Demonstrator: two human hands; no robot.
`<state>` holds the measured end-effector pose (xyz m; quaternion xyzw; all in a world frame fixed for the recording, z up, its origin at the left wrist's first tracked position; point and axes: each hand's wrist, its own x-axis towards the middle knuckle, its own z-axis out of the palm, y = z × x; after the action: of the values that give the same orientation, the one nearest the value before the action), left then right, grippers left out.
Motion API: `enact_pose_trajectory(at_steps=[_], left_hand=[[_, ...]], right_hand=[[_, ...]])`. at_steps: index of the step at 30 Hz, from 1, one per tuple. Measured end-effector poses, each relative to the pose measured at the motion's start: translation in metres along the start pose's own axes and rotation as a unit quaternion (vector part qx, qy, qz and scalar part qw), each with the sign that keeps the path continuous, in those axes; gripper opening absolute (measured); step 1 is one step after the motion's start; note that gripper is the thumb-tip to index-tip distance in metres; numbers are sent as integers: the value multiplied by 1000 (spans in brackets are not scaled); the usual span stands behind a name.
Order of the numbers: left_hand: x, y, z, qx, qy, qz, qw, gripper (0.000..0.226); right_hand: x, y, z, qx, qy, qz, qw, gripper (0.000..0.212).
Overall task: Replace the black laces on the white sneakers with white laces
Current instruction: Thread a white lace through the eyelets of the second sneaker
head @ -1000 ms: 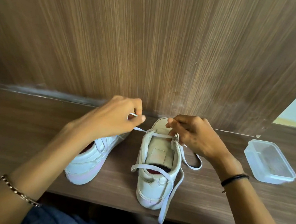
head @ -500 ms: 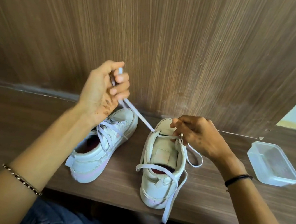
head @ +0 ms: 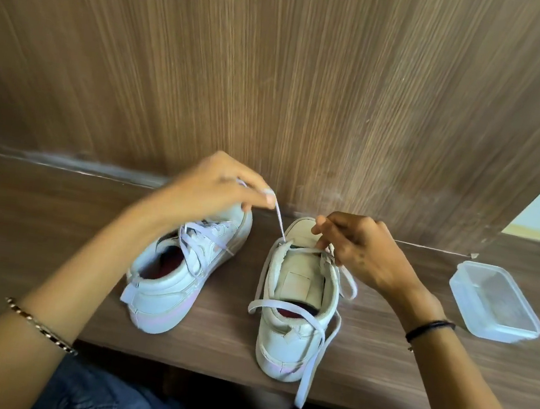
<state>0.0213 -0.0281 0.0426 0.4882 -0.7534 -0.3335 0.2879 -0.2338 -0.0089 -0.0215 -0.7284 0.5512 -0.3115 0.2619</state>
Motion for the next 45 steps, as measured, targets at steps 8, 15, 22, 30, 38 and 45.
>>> enact_pose_trajectory(at_steps=[8,15,22,30,38,45], left_hand=[[4,6,-12,-519,71,-54,850,30],[0,-6,30,156,-51,7,986,4],[-4,-10,32,340,-81,3,937,9],[-4,-12,-7,212,-12,-72,975,22],[2,-22,21,350,-133,-35,927,19],[9,-34,50,319,-113,39,940,20]], right_hand=[[-1,-2,-1,39,6,18,999,30],[-2,7,-8,-31,54,62,996,17],[-7,14,-15,-9,-69,199,978,29],[-7,10,-20,183,-54,216,958,11],[-6,8,-21,165,-61,179,968,14],[-8,11,-20,126,-108,143,976,19]])
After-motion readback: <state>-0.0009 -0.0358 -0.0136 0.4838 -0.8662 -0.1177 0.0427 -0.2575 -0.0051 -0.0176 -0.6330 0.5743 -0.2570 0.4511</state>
